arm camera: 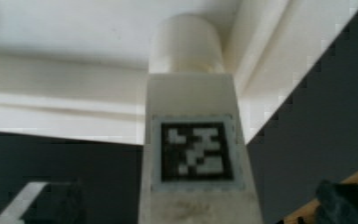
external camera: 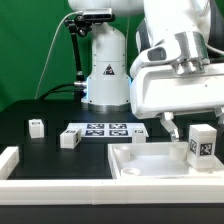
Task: Assemble one leg
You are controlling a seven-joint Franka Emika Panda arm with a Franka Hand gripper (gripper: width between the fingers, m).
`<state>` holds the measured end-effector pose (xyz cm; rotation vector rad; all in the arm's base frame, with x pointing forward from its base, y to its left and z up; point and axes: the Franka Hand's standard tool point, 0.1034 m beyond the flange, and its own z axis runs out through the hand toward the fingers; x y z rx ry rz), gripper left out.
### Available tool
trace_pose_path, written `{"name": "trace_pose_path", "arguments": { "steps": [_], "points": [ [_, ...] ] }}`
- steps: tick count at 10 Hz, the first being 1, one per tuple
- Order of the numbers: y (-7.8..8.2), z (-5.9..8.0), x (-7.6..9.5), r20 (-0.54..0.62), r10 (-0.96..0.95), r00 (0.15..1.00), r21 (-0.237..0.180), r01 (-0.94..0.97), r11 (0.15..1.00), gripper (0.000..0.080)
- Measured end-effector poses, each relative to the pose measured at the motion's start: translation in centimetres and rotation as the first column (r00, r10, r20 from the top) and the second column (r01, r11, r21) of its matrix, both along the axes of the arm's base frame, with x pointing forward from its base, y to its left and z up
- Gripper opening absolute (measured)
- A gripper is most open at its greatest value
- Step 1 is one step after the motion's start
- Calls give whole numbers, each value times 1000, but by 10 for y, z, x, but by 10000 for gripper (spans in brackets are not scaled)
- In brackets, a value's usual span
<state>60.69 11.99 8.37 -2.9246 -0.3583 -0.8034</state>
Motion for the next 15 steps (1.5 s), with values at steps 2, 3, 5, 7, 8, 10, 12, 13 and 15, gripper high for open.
{"name": "trace_pose_path", "arguments": {
  "steps": [2, 3, 5, 7, 8, 10, 12, 13, 15],
  "points": [
    [-7, -4, 3, -1, -6, 1000, -3, 6, 1000, 649],
    [-6, -13, -1, -127, 9, 992, -2, -10, 1000, 649],
    [-3, -7, 7, -288, 33, 957, 5, -33, 999, 649],
    [4, -4, 2, -513, 58, 856, 7, -63, 998, 649],
    [5, -5, 6, -555, 65, 830, 12, -71, 997, 649],
    [5, -6, 9, -577, 70, 814, 13, -77, 997, 649],
    [5, -6, 8, -577, 70, 813, 13, -77, 997, 649],
    [5, -6, 8, -577, 70, 813, 13, -77, 997, 649],
    [-2, -7, 15, -553, 62, 831, 6, -70, 998, 649]
  ]
}}
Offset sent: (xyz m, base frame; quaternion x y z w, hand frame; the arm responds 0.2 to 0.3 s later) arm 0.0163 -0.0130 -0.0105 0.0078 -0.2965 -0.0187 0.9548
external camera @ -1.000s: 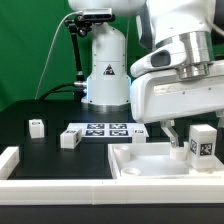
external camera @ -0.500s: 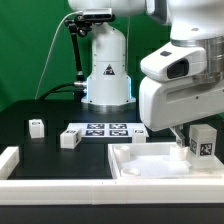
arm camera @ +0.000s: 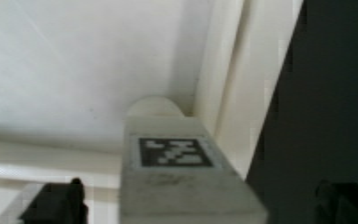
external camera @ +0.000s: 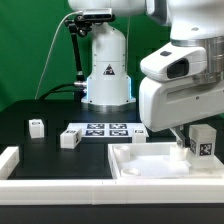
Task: Assemble one leg
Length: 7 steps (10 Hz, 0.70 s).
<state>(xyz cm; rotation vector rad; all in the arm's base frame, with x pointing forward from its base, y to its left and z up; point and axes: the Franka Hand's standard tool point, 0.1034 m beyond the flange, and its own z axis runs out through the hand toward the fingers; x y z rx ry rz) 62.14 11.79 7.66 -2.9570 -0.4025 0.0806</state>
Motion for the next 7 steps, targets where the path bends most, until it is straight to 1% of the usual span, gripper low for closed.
{"name": "trace_pose_path", "arguments": {
  "steps": [3, 4, 5, 6, 7],
  "points": [
    [-2, -4, 1, 28, -9, 1000, -1, 9, 1000, 649],
    [-3, -5, 1, 26, -10, 1000, -1, 10, 1000, 525],
    [-3, -5, 1, 26, -10, 1000, -1, 10, 1000, 525],
    [-3, -5, 1, 26, -10, 1000, -1, 10, 1000, 386],
    [-3, -5, 1, 26, -10, 1000, -1, 10, 1000, 289]
  ]
}}
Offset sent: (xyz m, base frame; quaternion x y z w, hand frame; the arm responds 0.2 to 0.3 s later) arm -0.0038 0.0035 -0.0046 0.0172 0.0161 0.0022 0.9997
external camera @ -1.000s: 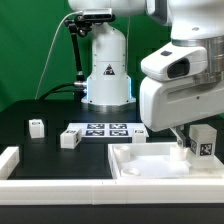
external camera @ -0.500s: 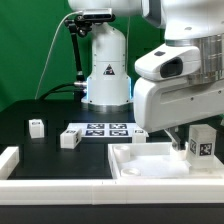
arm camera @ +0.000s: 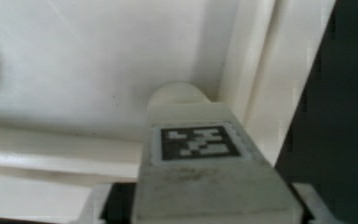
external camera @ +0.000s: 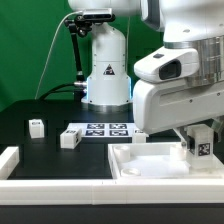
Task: Assemble one leg
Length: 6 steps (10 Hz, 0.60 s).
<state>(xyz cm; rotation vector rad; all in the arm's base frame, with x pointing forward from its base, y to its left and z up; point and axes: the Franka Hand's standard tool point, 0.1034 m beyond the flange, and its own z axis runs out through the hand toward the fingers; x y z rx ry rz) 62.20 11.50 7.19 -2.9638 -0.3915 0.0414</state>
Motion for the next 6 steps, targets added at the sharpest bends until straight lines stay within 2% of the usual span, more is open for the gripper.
{"name": "trace_pose_path", "arguments": {
  "steps": [3, 4, 6],
  "points": [
    [0, 0, 0, -9, -60, 998, -2, 60, 998, 290],
    [1, 0, 0, -18, -141, 990, -6, 140, 990, 290],
    [0, 0, -1, -32, -447, 894, -23, 446, 895, 290]
  ]
}}
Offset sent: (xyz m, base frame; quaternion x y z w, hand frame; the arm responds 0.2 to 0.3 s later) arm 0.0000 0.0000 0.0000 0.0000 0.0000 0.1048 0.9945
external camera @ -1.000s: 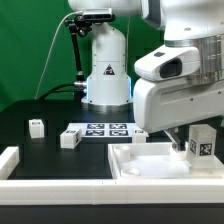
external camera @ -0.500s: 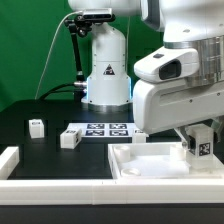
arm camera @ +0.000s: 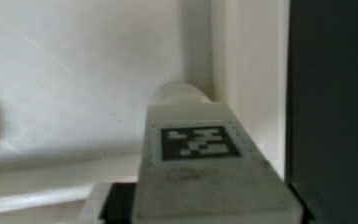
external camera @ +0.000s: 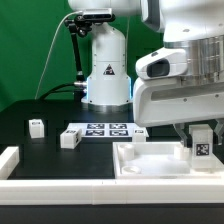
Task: Assemble one leg
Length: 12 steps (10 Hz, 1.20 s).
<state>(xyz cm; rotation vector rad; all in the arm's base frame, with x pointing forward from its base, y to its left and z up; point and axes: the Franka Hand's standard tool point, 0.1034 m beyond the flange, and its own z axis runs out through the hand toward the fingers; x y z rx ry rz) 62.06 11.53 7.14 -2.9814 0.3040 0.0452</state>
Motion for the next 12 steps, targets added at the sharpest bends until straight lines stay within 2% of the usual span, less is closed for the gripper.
{"name": "trace_pose_path", "arguments": {
  "steps": [2, 3, 5, 7, 8, 9, 10, 11, 12],
  "points": [
    [-2, 0, 1, -37, -308, 951, -3, 308, 951, 291],
    [-3, -1, 1, -48, -402, 914, -4, 402, 916, 291],
    [-5, -1, 3, -71, -683, 727, -3, 684, 729, 291],
    [-4, -1, 2, -98, -830, 548, -18, 833, 552, 291],
    [-3, -1, 2, -105, -845, 525, -23, 848, 530, 291],
    [-1, -2, 1, -128, -892, 433, -31, 897, 440, 291],
    [0, -2, 1, -129, -890, 438, -30, 895, 445, 347],
    [0, -2, 1, -124, -870, 477, -24, 875, 483, 482],
    [0, -2, 1, -119, -849, 515, -18, 853, 521, 482]
  ]
}}
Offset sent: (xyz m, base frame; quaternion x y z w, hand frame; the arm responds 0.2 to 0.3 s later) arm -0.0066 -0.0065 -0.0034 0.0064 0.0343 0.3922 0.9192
